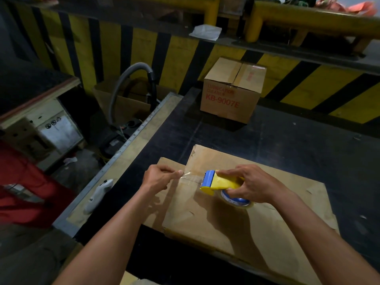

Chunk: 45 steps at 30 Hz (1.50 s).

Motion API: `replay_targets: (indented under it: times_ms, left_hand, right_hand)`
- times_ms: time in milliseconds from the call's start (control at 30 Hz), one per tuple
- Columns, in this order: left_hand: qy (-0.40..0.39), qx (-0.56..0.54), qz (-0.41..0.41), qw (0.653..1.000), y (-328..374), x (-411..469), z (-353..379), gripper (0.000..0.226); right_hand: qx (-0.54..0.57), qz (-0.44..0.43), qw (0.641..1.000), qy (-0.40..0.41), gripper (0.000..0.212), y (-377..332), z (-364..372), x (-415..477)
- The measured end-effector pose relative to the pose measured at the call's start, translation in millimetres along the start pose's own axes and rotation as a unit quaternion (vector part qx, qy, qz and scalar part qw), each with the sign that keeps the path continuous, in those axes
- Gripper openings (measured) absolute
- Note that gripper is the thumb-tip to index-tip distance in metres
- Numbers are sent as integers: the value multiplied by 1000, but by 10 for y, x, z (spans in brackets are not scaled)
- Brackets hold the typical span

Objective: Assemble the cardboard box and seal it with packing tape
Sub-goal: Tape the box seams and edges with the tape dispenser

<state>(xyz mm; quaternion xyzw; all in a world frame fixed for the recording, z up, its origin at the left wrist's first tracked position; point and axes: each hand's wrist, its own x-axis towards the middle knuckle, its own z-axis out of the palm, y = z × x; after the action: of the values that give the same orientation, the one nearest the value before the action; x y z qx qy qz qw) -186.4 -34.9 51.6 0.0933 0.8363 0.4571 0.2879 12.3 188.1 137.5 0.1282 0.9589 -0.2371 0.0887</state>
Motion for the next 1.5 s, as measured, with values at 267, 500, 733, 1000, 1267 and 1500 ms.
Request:
replay_targets:
  times_ms: [267,500,733,1000,1267,1500]
  left_hand:
    - [54,14,91,994,44,-146,129,12]
    - [63,205,251,944,10,-459,284,31]
    - [-102,360,284,883,-128,-533,373,57]
    - [-105,493,268,821,-112,-486,347,68]
    - [-81,533,281,794,-48,-510,373,69]
    - [-98,511,319,792,-30,-627,685,72]
  right_hand:
    - [-3,-6,1000,5,62,27,25,1]
    - [-22,-5,1000,-3,62,40,40,21]
    - [-36,-11,999,-3,67,64,35,7]
    - [-68,-16,997,-41,63,-38,-169,-23]
    - [-89,22,995,-32,61,141,-208,-299]
    - [-97,18,995,-7,59,99,-125,-277]
